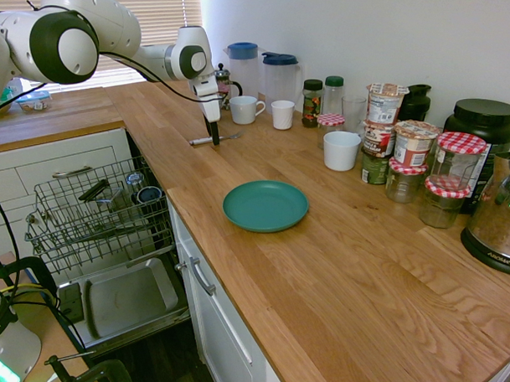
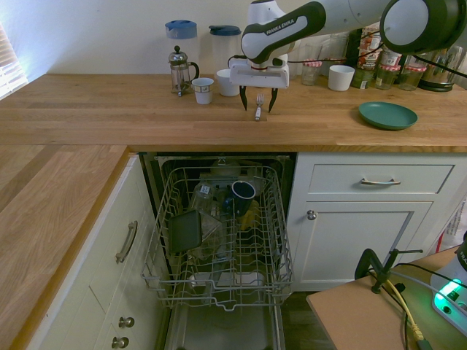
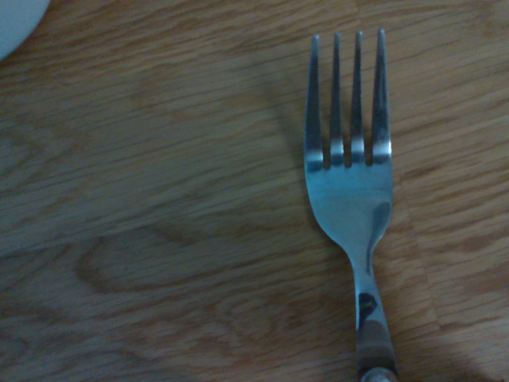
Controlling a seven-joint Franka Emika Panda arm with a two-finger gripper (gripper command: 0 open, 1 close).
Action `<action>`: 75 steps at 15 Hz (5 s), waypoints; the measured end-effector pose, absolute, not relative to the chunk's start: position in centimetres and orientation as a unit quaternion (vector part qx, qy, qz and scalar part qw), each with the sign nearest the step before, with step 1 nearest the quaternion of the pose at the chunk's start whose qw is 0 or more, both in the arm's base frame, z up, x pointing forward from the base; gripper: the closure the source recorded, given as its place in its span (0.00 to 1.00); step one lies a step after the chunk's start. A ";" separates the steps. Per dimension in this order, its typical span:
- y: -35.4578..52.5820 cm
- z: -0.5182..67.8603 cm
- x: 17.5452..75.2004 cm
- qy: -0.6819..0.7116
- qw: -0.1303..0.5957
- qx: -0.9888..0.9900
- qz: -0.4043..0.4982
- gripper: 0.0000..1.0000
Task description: Put the fork in the dishwasher
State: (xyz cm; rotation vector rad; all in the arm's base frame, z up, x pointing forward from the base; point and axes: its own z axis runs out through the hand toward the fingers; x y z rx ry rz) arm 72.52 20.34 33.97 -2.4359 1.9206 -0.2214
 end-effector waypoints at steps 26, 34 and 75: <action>17.8 38.7 73.1 0.620 0.050 -0.778 -0.090 1.00; 24.6 45.3 62.1 0.579 0.060 -0.808 -0.089 1.00; 38.4 10.8 36.5 0.546 -0.014 -0.836 -0.057 0.00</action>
